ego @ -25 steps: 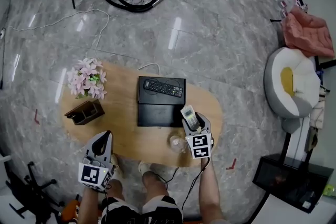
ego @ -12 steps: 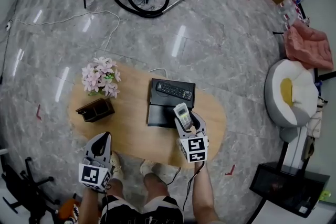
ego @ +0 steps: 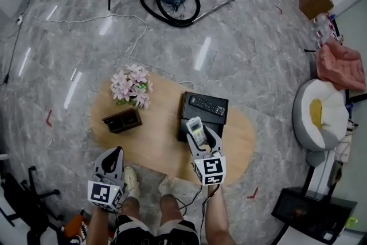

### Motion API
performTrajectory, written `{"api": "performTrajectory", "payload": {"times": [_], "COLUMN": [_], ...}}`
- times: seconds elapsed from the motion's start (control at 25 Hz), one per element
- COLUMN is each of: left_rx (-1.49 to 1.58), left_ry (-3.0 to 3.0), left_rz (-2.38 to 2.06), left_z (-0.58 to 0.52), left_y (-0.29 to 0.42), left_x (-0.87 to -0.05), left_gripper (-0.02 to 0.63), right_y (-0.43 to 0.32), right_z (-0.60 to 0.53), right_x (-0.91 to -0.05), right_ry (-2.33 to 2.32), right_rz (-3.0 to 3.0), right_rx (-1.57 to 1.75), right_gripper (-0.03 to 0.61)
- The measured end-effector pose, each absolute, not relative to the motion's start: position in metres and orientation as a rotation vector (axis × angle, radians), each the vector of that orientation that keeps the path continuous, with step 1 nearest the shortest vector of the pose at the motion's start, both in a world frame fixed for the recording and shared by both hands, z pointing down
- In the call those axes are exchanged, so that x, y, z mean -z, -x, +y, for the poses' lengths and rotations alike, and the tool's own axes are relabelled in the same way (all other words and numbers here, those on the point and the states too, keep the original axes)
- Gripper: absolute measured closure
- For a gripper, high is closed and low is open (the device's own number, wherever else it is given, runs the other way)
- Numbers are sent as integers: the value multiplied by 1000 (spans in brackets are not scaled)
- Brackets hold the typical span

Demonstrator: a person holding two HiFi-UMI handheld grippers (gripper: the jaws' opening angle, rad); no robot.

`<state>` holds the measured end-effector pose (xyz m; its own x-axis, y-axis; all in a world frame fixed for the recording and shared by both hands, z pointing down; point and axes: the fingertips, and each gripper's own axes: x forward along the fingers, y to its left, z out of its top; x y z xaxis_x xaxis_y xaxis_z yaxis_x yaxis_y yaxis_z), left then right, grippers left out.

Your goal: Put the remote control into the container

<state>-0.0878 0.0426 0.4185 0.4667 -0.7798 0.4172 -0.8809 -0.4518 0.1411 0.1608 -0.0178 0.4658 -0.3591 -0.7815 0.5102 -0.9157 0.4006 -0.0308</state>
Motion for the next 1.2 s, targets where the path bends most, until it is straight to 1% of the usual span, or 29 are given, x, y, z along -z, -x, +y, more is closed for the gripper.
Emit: {"api": "performTrajectory", "payload": {"times": [0.52, 0.88, 1.2], "left_rx": [-414, -396, -400], "left_ry": [-2320, -2256, -2205], "left_rz": [-1449, -1504, -1528], "left_z": [51, 60, 69], "left_y": [173, 231, 267], "left_x": [-439, -457, -475], "left_gripper": [606, 606, 606], "right_y": [-47, 27, 68], "right_z": [-35, -51, -59], "right_x": [-447, -463, -479], "right_ry": [-1427, -1346, -1307], "right_rz": [-2395, -2461, -2484], "right_rx": [-413, -429, -426], "right_gripper": [345, 345, 345]}}
